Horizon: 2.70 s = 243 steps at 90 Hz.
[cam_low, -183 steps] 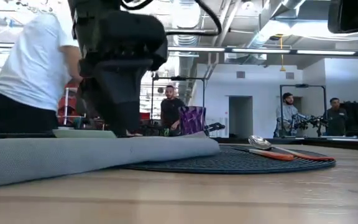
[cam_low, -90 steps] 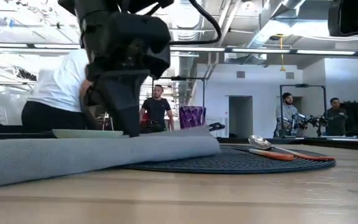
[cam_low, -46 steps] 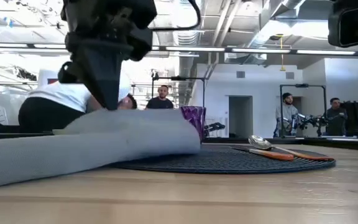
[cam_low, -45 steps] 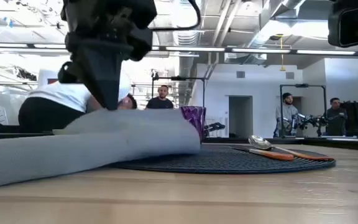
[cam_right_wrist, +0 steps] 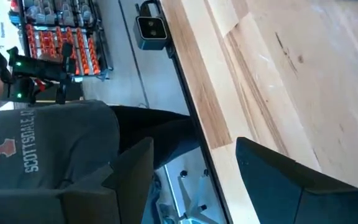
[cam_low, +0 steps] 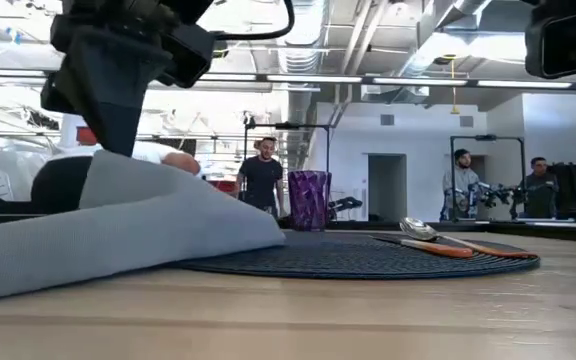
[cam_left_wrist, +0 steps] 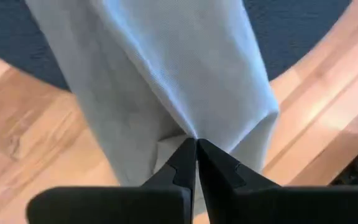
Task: Set table place
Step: Fold the table napkin
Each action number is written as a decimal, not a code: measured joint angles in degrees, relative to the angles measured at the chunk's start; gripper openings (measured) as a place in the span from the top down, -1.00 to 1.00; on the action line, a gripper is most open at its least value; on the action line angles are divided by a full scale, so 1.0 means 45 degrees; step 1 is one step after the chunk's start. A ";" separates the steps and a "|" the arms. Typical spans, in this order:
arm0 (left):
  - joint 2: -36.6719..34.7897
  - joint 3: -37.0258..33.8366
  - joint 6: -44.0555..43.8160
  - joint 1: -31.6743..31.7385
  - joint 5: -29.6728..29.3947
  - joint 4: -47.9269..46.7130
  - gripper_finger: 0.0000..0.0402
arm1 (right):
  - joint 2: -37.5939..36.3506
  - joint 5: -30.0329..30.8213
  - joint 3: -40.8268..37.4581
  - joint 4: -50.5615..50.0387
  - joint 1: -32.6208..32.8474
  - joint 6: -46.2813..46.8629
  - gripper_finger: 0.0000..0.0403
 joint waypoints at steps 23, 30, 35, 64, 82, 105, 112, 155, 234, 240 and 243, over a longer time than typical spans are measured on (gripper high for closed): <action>0.0000 0.0000 0.0153 0.0049 -0.0538 -0.1485 1.00 | 0.0003 -0.0001 0.0000 0.0013 0.0000 0.0019 -0.06; 0.0003 0.0000 0.0629 0.0057 -0.0854 -0.1433 1.00 | 0.0001 -0.0004 0.0000 0.0020 0.0000 0.0228 -0.06; 0.0005 0.0000 0.0674 0.0108 -0.0940 -0.1383 1.00 | 0.0005 -0.0004 0.0000 0.0084 0.0000 0.0465 -0.06; 0.0010 -0.0005 0.0683 0.0095 -0.0982 -0.1395 1.00 | 0.0003 -0.0004 0.0000 0.0846 0.0000 0.0559 -0.07; 0.0013 -0.0005 0.2311 0.0020 -0.0920 -0.0906 0.96 | 0.0005 -0.0004 0.0000 0.0833 0.0000 0.0554 -0.13; 0.0015 -0.0005 0.2389 0.0020 -0.0868 -0.1871 0.55 | 0.0005 -0.0004 0.0000 0.0811 0.0000 0.0534 -0.14; 0.0015 -0.0005 0.1815 0.0020 -0.0821 -0.2492 0.40 | 0.0003 -0.0004 0.0000 0.0789 0.0000 0.0511 -0.14; 0.0019 -0.0010 -0.0384 -0.1258 -0.0023 -0.0795 0.10 | 0.0000 -0.0009 0.0000 0.0743 0.0005 0.0349 -0.14; 0.1234 -0.0016 -0.0761 -0.2424 -0.0745 -0.0005 0.14 | 0.0005 -0.0108 0.0000 0.0784 0.0015 0.0565 -0.14; 0.1234 -0.0099 -0.0713 -0.2428 -0.0769 0.0157 0.14 | 0.0005 -0.0112 0.0000 0.0782 0.0015 0.0730 -0.14; 0.1234 -0.0148 -0.0713 -0.2428 -0.0762 0.0208 0.14 | 0.0005 -0.0116 0.0000 0.0785 0.0015 0.0790 -0.14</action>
